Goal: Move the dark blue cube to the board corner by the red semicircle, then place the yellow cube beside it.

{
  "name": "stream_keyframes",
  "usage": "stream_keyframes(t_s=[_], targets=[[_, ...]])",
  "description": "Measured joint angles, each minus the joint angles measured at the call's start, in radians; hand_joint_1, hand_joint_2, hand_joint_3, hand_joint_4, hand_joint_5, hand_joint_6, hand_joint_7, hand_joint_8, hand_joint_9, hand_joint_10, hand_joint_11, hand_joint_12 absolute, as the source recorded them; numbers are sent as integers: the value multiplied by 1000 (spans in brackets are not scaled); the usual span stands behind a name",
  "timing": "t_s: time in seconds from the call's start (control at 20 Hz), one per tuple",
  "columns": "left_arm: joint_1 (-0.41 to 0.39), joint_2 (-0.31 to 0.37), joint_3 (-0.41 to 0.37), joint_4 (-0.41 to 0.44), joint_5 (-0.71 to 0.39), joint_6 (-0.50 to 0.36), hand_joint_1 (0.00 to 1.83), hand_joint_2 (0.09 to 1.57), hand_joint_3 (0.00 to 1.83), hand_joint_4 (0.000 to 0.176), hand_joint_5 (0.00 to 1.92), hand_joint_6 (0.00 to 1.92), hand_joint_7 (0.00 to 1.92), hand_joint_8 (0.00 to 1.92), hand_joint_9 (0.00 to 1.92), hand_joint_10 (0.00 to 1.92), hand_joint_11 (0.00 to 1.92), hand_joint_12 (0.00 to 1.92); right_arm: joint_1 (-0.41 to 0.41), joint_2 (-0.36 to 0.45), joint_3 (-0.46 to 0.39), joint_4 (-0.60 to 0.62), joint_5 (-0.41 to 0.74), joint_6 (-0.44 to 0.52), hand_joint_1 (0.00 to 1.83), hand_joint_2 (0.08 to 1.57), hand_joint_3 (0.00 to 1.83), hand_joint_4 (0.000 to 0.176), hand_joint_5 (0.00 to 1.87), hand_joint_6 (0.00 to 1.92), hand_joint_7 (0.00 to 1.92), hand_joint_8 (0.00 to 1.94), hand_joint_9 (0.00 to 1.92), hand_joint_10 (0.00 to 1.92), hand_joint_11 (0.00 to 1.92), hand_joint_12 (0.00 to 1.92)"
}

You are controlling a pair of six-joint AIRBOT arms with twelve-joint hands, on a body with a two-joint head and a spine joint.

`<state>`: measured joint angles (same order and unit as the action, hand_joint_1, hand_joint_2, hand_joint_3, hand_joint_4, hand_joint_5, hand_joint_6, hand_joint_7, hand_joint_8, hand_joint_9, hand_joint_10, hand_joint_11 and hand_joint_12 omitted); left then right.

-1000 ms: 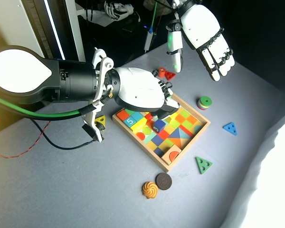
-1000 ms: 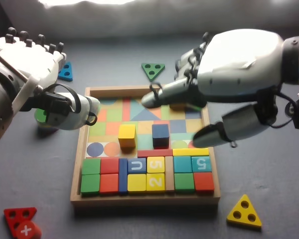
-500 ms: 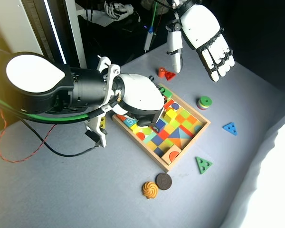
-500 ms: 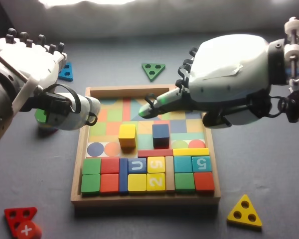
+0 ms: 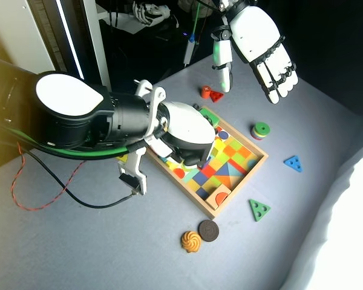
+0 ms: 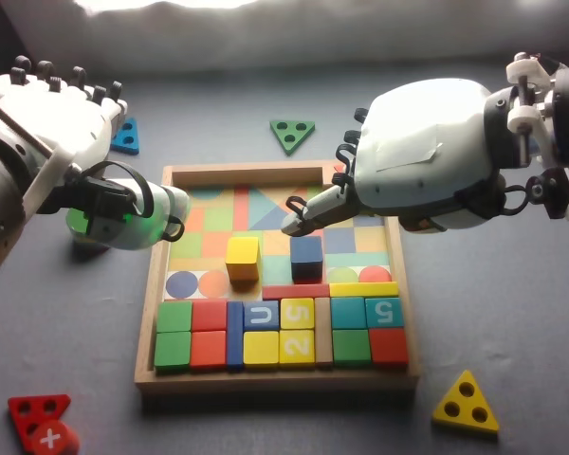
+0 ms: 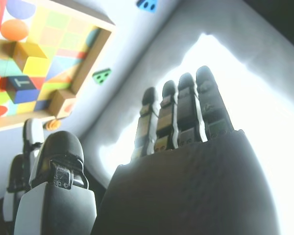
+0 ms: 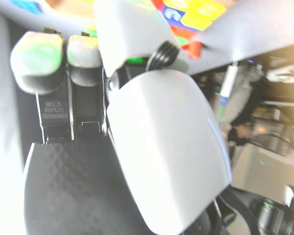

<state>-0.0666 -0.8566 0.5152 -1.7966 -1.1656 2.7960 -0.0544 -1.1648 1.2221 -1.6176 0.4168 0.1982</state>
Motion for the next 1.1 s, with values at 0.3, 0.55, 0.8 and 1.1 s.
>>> stream_keyframes(t_s=[0.3,0.55,0.8,1.1], targets=[[0,0,0,0,0,0,0,1263,0,0,81,6,50,3,27,3,1,2,-11,-45,61,-16,-1,23,1744,1135,0,0,371,3,1098,1941,1208,1921,1254,1921],[-4,0,0,-6,2,0,16,1265,0,0,92,5,49,4,16,3,0,0,-26,-51,63,-46,-5,45,1753,1143,2,0,366,1,1057,1941,1146,1921,1234,1921],[-6,0,0,-15,-2,0,0,1269,1,0,88,12,62,15,40,15,6,2,-49,-55,63,-53,-8,47,1752,1137,0,0,363,1,1052,1941,1164,1921,1287,1921],[-6,0,0,-15,-3,0,0,1265,0,0,74,7,52,6,30,7,3,2,-51,-64,64,-65,-10,48,1766,1143,1,0,388,4,1081,1941,1178,1921,1251,1921]])
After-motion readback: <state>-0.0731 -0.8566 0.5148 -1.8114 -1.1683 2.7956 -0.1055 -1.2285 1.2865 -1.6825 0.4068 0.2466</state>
